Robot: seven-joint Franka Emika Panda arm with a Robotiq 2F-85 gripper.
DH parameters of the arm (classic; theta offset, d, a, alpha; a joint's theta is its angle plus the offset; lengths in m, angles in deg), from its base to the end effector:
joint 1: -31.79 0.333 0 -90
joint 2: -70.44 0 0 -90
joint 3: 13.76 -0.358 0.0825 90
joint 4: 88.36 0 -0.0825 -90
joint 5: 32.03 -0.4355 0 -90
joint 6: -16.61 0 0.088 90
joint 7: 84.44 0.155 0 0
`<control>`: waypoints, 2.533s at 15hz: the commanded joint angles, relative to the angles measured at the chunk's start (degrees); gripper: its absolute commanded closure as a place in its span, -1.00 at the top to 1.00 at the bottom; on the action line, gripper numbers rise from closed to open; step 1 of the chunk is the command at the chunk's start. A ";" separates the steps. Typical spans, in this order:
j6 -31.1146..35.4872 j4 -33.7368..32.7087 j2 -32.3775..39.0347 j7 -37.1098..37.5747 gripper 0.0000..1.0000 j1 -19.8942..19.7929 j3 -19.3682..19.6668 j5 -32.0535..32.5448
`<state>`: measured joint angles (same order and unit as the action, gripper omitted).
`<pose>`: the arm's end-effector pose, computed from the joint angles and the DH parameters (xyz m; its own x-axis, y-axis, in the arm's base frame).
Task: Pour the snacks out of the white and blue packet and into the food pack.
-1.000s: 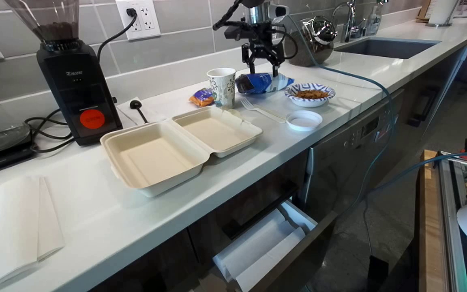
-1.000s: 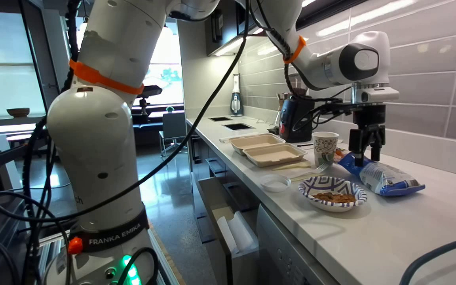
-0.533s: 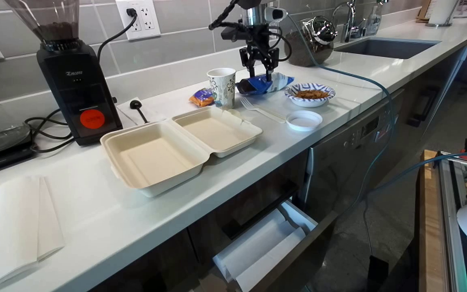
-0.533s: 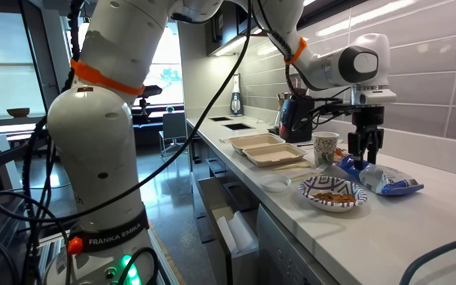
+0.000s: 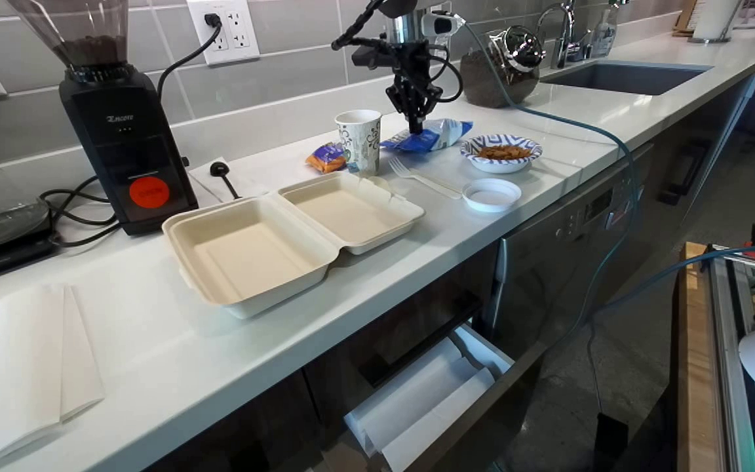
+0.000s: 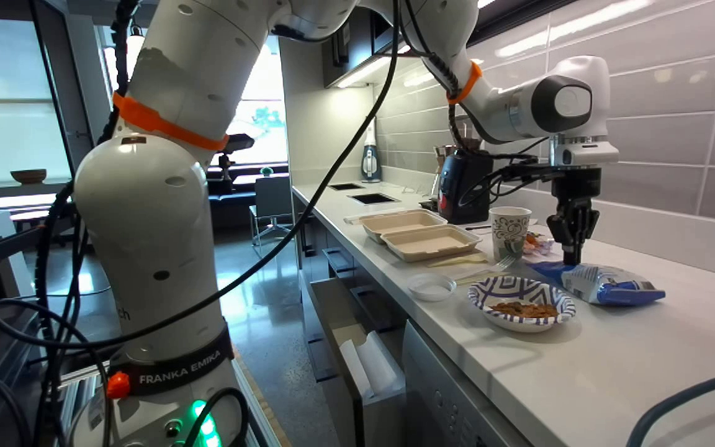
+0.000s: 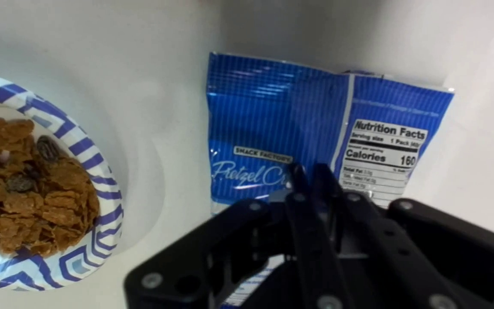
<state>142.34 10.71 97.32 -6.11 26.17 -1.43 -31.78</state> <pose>0.6924 -0.2130 0.2779 -0.0829 -0.9916 0.0991 -0.9963 0.0848 0.0151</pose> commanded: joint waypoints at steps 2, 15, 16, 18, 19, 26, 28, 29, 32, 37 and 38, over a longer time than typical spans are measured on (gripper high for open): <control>-0.10 -1.39 1.05 1.34 -1.00 0.01 0.00 -1.23; 2.70 1.46 -5.19 2.16 0.87 -1.34 3.49 1.82; 3.15 1.82 -5.00 1.63 0.97 -1.83 3.51 1.37; 3.86 2.11 -4.17 0.86 1.00 -2.71 3.18 0.32; 4.24 2.48 -3.78 0.23 1.00 -3.02 2.94 -0.03; 5.05 2.06 -0.44 -1.93 1.00 -3.64 2.39 -1.25; 8.22 2.10 0.34 -1.81 1.00 -3.74 2.24 -2.07; 9.60 2.09 0.68 -2.08 1.00 -3.84 2.07 -2.63; 10.71 1.96 1.63 -2.91 1.00 -3.70 1.94 -3.21; 9.42 1.85 2.31 -4.51 0.02 -3.54 2.03 -3.02; 9.41 1.82 2.33 -4.64 -0.15 -3.52 2.06 -3.04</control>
<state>151.34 12.39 98.76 -9.40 23.11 1.14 -33.42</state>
